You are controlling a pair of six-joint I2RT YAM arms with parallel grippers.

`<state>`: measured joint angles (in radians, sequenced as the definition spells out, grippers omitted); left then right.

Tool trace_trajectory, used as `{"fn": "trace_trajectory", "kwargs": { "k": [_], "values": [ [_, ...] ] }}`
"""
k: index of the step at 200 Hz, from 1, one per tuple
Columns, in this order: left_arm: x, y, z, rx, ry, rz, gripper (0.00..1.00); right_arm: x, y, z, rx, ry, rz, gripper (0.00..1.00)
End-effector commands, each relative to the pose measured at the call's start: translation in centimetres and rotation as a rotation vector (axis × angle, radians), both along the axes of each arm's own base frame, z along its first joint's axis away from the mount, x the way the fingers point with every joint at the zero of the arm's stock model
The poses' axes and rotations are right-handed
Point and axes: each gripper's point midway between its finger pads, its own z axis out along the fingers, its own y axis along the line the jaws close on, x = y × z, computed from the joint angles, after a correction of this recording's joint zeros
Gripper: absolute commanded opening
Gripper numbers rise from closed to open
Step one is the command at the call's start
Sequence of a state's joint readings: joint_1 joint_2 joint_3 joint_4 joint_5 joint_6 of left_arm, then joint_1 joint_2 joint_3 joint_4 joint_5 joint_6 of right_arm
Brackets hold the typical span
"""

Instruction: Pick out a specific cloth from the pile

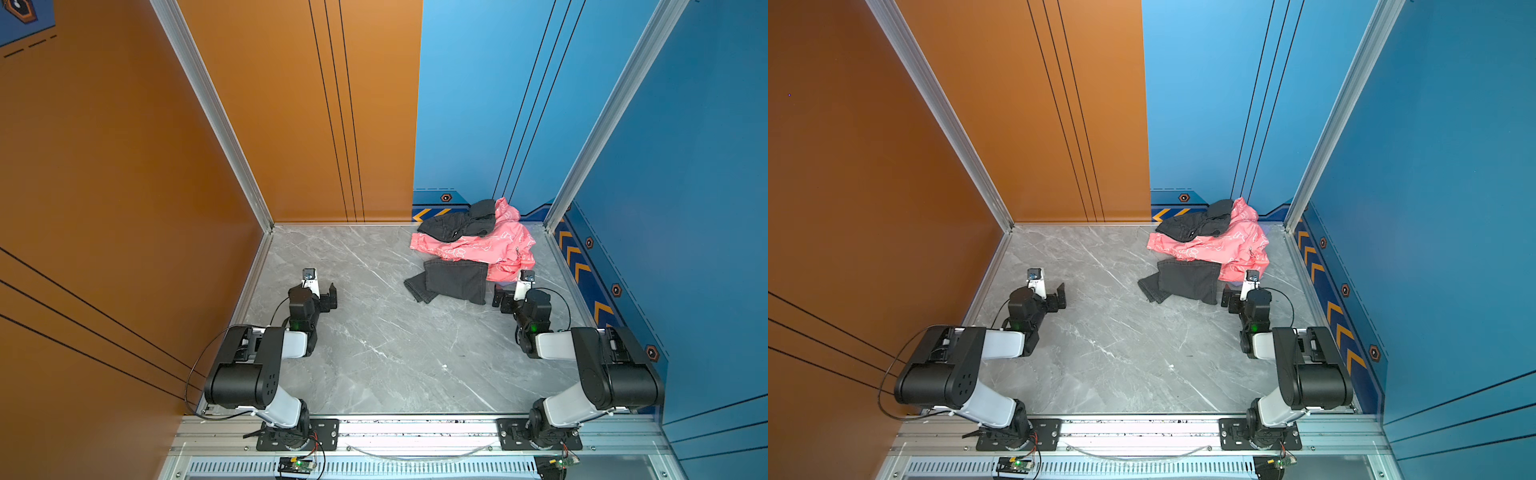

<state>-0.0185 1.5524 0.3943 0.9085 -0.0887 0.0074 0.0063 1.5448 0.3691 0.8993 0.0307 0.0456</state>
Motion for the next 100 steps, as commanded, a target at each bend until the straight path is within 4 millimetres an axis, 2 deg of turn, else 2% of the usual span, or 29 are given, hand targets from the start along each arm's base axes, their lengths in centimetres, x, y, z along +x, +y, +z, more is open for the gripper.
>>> {"fn": "trace_trajectory", "kwargs": {
  "k": [1,51,100],
  "values": [
    [-0.4,0.2,-0.7,-0.007,0.019,0.004,0.98,0.2,-0.1,0.3,0.01,-0.013,-0.013,1.0],
    [-0.3,0.5,-0.3,-0.006,0.009,0.016,0.98,0.2,-0.4,0.3,0.008,-0.012,-0.026,1.0],
    [-2.7,0.8,4.0,0.035,-0.091,0.072,0.98,0.1,-0.8,0.4,-0.005,-0.014,-0.064,1.0]
  ]
}}
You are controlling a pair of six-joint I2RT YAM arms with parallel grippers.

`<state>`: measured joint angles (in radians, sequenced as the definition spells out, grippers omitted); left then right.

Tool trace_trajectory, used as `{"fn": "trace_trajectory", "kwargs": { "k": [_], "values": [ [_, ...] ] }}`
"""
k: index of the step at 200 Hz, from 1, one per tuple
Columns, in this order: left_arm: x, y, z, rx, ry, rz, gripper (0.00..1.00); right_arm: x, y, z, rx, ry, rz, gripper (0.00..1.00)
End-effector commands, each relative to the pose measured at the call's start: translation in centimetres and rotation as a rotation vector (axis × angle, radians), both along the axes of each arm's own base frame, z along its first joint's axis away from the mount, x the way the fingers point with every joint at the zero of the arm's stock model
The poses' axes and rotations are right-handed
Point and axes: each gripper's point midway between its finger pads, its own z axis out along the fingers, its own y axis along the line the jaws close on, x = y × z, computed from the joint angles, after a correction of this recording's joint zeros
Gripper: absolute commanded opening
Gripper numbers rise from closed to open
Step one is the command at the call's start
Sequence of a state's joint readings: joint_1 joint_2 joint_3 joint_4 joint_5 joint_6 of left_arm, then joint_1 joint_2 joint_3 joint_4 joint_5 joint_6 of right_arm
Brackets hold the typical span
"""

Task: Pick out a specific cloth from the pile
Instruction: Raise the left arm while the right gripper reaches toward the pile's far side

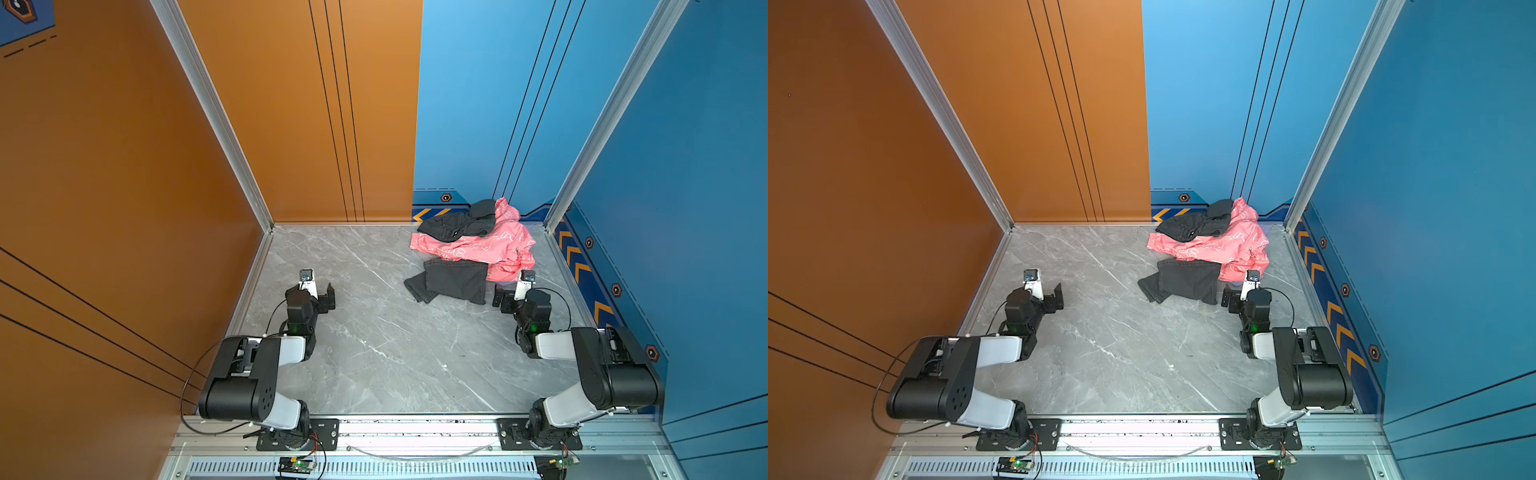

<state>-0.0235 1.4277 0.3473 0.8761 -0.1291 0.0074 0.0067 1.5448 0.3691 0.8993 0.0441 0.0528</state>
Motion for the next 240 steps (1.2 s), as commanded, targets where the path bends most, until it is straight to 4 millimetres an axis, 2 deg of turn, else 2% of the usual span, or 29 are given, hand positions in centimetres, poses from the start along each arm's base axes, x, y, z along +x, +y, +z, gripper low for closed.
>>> {"fn": "trace_trajectory", "kwargs": {
  "k": [1,17,26,27,29,46,67,91,113,138,154,198,218,240],
  "values": [
    [-1.3,0.3,2.0,0.024,-0.045,0.039,0.98,0.1,-0.6,0.4,-0.008,-0.013,-0.053,1.0],
    [-2.1,0.3,3.9,0.013,-0.078,0.068,0.98,-0.2,-1.6,1.6,-0.022,-0.023,-0.124,1.0],
    [-2.5,0.3,5.5,-0.006,-0.114,0.082,0.98,-0.5,-2.1,2.5,-0.025,-0.008,-0.155,1.0],
    [-2.6,0.3,5.2,-0.005,-0.099,0.083,0.98,-0.4,-2.1,2.7,-0.025,-0.011,-0.158,1.0],
    [-2.7,0.3,6.0,-0.008,-0.12,0.084,0.98,-0.5,-2.2,2.9,-0.026,-0.005,-0.162,1.0],
    [-3.5,-0.3,8.5,-0.016,-0.14,0.068,0.98,-0.9,-2.7,5.1,-0.04,0.023,-0.191,1.0],
    [-4.5,-0.2,10.7,-0.023,-0.105,0.074,0.98,-1.6,-3.4,8.2,-0.054,0.056,-0.212,1.0],
    [-6.5,2.2,12.9,-0.077,-0.054,0.229,0.98,-2.5,-3.9,11.3,-0.062,0.101,-0.211,1.0],
    [-8.4,3.9,13.6,-0.132,0.024,0.336,0.98,-3.3,-4.3,12.9,-0.021,0.123,-0.199,1.0],
    [-8.6,3.1,13.8,-0.184,0.097,0.281,0.98,-4.1,-5.5,12.6,0.086,0.156,-0.234,0.98],
    [-8.0,1.7,14.1,-0.239,0.107,0.203,0.98,-4.2,-6.0,11.7,0.206,0.18,-0.253,0.97],
    [-7.0,-2.0,14.3,-0.397,0.152,0.048,0.98,-2.6,-6.1,9.0,0.48,0.261,-0.269,0.91],
    [-7.0,-3.4,13.8,-0.44,0.196,0.001,0.98,-1.9,-6.6,7.5,0.585,0.3,-0.311,0.84],
    [-7.0,-4.8,13.0,-0.47,0.256,-0.044,0.98,-1.4,-7.0,6.2,0.63,0.331,-0.356,0.68]
  ]
}}
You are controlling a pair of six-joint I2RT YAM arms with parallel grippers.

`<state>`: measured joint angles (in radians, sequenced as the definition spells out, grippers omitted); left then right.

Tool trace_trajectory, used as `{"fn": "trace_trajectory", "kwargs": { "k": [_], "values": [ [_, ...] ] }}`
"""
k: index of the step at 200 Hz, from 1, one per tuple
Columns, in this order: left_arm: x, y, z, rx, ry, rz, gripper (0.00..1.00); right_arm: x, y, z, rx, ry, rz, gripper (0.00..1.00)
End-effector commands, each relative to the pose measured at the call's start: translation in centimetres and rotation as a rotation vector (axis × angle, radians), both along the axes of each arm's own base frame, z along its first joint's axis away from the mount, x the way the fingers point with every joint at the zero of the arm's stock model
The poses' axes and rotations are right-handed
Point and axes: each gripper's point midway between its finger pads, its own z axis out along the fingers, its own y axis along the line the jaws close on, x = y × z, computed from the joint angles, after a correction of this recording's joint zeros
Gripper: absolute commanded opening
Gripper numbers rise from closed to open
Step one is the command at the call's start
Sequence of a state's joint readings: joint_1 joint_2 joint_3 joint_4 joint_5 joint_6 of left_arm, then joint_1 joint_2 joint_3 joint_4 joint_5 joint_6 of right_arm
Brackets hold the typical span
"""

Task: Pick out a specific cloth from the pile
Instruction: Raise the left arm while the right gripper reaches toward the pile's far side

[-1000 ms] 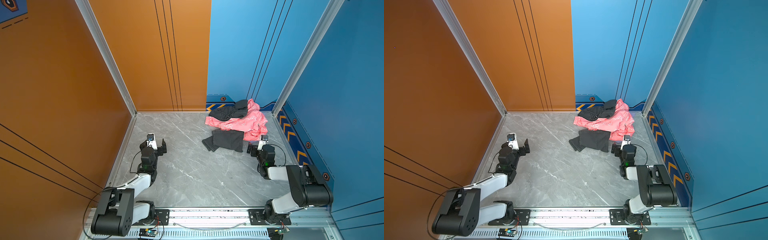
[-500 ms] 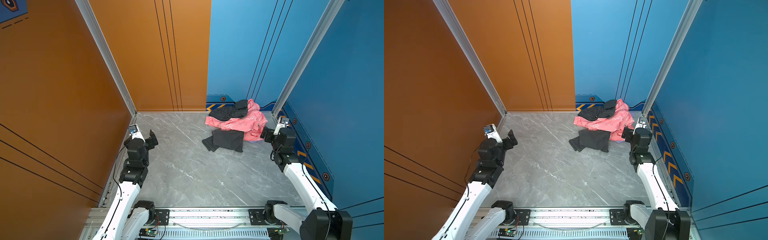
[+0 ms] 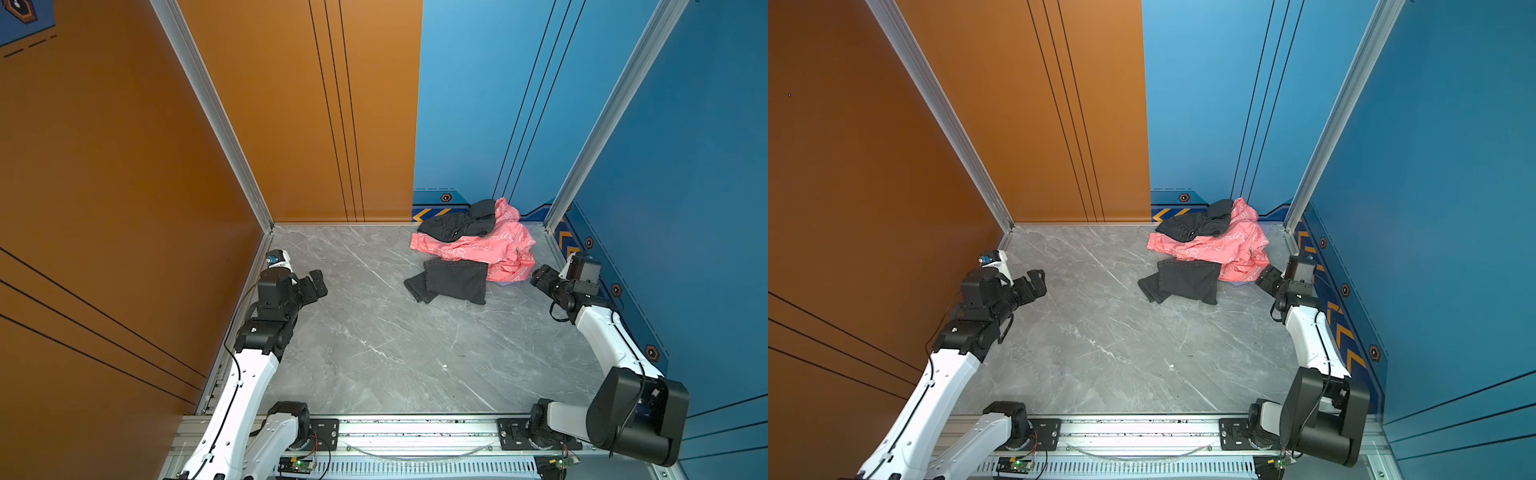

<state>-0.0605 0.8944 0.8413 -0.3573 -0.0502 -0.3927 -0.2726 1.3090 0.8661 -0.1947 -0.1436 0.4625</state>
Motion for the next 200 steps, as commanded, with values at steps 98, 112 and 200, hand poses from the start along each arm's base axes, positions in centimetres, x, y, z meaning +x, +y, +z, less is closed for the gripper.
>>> {"fn": "trace_trajectory", "kwargs": {
  "k": [98,112,200],
  "values": [
    [0.9,-6.9,-2.0,-0.118,0.148,-0.262,0.98,3.8,-1.7,-6.5,0.384,0.061,-0.227,0.43],
    [1.0,-7.1,-2.2,-0.12,0.152,-0.272,0.98,4.5,-2.1,-7.2,0.432,0.05,-0.246,0.42],
    [1.9,-7.3,-2.7,-0.132,0.154,-0.272,0.98,8.4,-4.0,-10.2,0.582,-0.008,-0.327,0.38]
  ]
}}
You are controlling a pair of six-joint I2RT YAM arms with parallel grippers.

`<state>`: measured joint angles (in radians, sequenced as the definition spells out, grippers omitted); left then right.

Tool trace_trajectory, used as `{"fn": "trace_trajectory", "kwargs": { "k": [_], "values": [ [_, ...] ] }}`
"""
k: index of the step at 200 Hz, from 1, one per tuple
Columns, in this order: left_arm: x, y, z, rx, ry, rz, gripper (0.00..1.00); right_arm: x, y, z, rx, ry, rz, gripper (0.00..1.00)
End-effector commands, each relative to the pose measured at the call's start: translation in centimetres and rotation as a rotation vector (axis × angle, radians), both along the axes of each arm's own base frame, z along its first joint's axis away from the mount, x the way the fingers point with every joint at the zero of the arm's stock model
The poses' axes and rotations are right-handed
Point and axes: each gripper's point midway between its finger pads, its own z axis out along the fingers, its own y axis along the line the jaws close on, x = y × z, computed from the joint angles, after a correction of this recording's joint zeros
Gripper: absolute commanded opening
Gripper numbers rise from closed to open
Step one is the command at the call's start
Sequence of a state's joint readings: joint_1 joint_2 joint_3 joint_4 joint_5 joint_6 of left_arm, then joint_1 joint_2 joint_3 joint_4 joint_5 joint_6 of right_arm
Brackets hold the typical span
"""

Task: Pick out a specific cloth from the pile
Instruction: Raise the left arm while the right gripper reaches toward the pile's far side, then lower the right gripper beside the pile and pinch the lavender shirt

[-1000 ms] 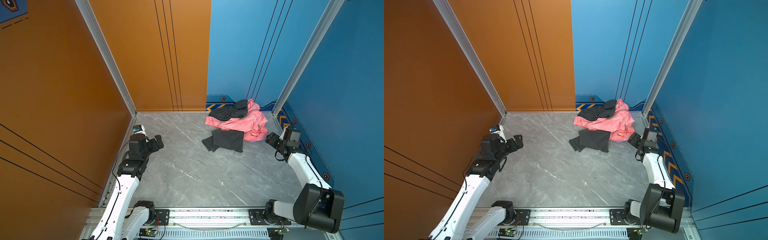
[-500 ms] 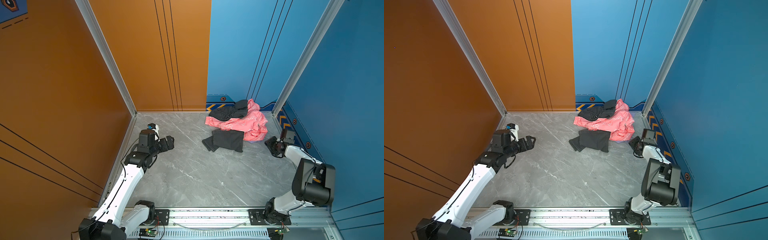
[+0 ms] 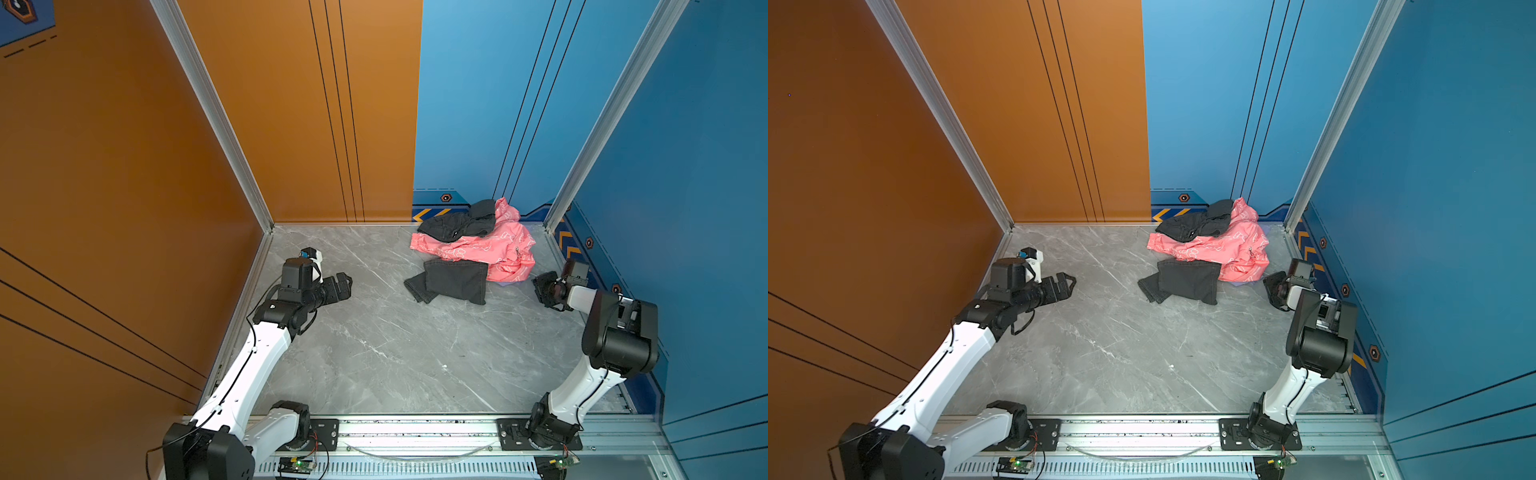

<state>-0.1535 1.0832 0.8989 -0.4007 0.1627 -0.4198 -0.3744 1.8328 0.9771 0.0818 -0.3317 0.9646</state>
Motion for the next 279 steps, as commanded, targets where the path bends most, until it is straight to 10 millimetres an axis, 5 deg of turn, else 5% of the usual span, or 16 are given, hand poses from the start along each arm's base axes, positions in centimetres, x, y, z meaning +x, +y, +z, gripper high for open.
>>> {"fn": "trace_trajectory", "kwargs": {
  "k": [1,198,279],
  "values": [
    [0.6,-0.4,1.3,-0.017,-0.035,-0.012,0.98,2.0,-0.7,1.1,0.04,-0.075,-0.031,0.38],
    [1.2,0.0,0.5,-0.034,-0.033,0.038,0.98,4.9,1.1,-1.1,0.154,-0.103,0.014,0.27],
    [1.0,0.0,1.0,-0.046,-0.05,0.06,0.98,6.4,1.7,0.1,0.194,-0.175,0.005,0.0]
  ]
}}
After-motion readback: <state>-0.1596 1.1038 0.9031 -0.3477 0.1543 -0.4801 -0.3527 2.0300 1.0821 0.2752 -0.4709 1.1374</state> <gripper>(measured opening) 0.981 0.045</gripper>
